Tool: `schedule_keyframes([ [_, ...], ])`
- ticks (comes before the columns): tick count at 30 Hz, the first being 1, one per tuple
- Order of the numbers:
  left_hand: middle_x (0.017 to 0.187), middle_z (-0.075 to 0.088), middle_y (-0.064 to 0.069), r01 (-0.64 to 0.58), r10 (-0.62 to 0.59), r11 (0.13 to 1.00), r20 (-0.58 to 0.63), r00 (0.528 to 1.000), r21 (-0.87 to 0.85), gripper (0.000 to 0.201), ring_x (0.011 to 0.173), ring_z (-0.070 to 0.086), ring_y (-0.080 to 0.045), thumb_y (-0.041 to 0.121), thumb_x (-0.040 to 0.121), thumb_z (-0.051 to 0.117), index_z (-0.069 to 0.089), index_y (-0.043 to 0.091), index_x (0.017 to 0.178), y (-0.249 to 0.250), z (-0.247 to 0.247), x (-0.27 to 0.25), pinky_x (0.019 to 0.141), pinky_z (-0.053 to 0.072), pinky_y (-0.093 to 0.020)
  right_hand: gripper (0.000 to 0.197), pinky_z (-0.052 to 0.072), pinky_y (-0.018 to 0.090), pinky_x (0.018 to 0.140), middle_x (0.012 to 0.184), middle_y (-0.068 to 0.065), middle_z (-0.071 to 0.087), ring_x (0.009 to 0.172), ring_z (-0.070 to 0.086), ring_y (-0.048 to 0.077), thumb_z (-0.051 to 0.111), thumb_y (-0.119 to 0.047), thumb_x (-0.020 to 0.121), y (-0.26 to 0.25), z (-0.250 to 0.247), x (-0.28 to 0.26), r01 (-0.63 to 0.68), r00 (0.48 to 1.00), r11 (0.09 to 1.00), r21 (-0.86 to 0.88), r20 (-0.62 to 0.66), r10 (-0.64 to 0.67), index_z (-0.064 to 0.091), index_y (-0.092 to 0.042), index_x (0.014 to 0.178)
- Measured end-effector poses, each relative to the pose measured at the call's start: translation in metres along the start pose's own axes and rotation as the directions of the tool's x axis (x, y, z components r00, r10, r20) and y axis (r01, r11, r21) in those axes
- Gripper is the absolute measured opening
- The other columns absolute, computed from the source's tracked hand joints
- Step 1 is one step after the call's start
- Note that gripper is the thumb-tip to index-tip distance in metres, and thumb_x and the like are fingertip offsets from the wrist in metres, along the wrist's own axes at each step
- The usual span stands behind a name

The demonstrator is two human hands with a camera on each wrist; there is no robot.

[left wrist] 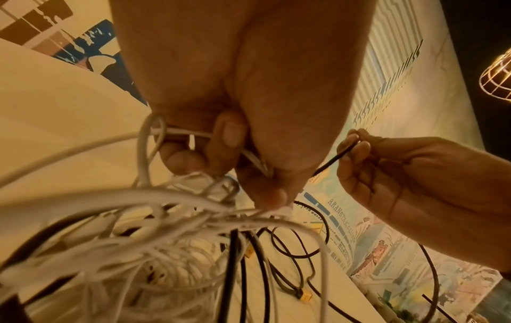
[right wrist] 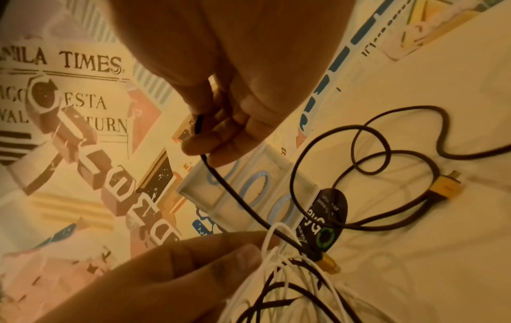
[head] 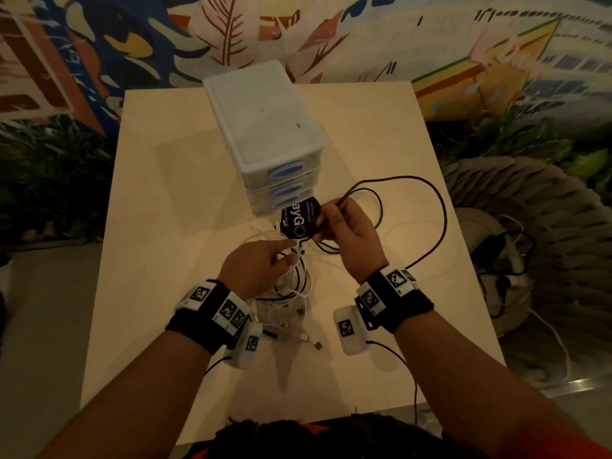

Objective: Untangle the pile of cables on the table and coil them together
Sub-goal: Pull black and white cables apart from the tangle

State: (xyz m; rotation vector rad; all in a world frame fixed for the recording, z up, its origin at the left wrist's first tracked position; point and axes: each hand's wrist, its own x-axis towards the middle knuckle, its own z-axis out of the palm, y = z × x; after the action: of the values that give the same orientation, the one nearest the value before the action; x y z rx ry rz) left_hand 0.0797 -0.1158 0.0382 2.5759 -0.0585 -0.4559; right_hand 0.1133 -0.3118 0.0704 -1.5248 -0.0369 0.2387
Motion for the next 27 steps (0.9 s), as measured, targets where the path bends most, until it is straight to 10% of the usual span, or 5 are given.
schedule_keyframes([
  [5,0.064,0.057,0.015,0.009,-0.009,1.0,-0.005,1.0,0.014,0.025,0.074,0.061,-0.012,0.057,0.097,0.055,0.072,0.048,0.113,0.001,0.001,-0.002,0.071,0.051,-0.031,0.023,0.057,0.039,0.076,0.086,0.002,0.061,0.064,0.062,0.017,0.036,-0.017,0.11,0.004,-0.006,0.001,-0.053,0.996,0.994,0.094,-0.063,0.059,0.054,-0.011,0.097],
  [13,0.103,0.075,0.004,-0.027,0.027,1.0,-0.081,0.996,0.006,0.035,0.098,0.068,-0.021,0.054,0.102,0.049,0.065,0.037,0.129,0.019,-0.001,0.0,0.072,0.044,-0.03,0.017,0.057,0.031,0.072,0.085,0.003,0.065,0.069,0.066,0.018,0.043,-0.017,0.108,-0.003,0.004,0.001,-0.084,0.996,0.987,0.14,0.027,0.081,0.056,-0.007,0.103],
  [19,0.103,0.075,-0.007,-0.092,0.094,0.995,-0.075,0.993,0.032,0.052,0.092,0.068,-0.031,0.054,0.095,0.036,0.069,0.027,0.125,0.018,-0.001,-0.002,0.07,0.048,-0.038,0.026,0.059,0.034,0.081,0.109,-0.014,0.069,0.091,0.068,0.008,0.076,-0.044,0.086,0.018,-0.001,-0.004,0.039,0.969,0.886,-0.462,0.235,0.08,0.07,-0.034,0.11],
  [27,0.082,0.073,-0.001,-0.064,0.074,0.992,-0.089,0.993,0.107,0.038,0.076,0.065,-0.024,0.05,0.106,0.042,0.076,0.033,0.109,0.017,0.009,-0.006,0.062,0.044,-0.033,0.003,0.06,0.046,0.083,0.093,-0.003,0.076,0.085,0.075,0.013,0.059,-0.027,0.1,0.012,-0.006,0.016,-0.081,0.996,0.932,-0.354,-0.066,0.062,0.061,-0.028,0.097],
])
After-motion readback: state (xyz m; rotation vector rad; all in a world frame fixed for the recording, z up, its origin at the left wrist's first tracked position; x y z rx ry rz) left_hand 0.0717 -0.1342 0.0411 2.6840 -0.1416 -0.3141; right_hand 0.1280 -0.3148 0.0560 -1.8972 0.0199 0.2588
